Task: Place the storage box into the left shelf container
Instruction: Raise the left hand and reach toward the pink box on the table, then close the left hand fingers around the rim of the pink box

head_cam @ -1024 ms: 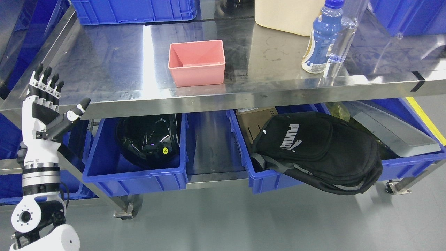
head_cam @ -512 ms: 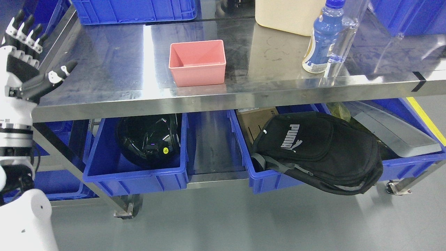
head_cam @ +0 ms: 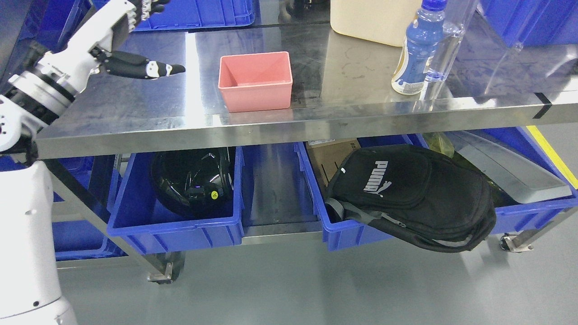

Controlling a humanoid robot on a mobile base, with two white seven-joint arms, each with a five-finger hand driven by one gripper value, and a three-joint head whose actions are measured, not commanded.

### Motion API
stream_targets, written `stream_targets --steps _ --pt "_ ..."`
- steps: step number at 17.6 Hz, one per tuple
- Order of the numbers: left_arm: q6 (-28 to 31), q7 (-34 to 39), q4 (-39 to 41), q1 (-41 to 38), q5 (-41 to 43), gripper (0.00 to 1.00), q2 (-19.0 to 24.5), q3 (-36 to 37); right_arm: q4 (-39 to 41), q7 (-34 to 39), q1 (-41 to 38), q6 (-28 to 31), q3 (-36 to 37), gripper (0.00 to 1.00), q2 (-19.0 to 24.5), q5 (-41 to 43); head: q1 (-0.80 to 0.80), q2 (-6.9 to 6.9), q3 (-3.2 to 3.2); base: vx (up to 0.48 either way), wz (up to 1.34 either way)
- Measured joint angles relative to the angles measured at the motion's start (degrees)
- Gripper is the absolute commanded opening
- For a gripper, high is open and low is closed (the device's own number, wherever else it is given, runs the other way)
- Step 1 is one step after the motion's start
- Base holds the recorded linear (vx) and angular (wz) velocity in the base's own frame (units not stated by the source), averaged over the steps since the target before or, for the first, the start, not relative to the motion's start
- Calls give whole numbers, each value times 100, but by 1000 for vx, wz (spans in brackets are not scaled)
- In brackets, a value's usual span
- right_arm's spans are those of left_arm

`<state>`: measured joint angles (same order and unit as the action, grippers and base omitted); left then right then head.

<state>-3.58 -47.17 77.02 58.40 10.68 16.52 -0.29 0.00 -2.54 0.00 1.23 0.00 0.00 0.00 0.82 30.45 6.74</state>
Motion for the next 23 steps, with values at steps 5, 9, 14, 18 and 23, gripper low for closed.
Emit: stream_targets --steps 5,9,14,18,23 --pt "19 -270 -854 568 923 99 -299 932 0 0 0 0 0 100 0 0 0 0 0 0 0" --pt "-48 -299 -1408 765 1405 97 -544 1382 0 0 0 0 0 100 0 0 0 0 0 0 0" --pt "-235 -246 -1930 964 1934 97 -777 1681 0 0 0 0 0 100 0 0 0 0 0 0 0" --pt "-320 -217 -2276 1114 2238 91 -919 1823 0 0 0 0 0 100 0 0 0 0 0 0 0" --pt "-331 -201 -2589 1225 2410 68 -1045 1911 0 0 0 0 0 100 0 0 0 0 0 0 3"
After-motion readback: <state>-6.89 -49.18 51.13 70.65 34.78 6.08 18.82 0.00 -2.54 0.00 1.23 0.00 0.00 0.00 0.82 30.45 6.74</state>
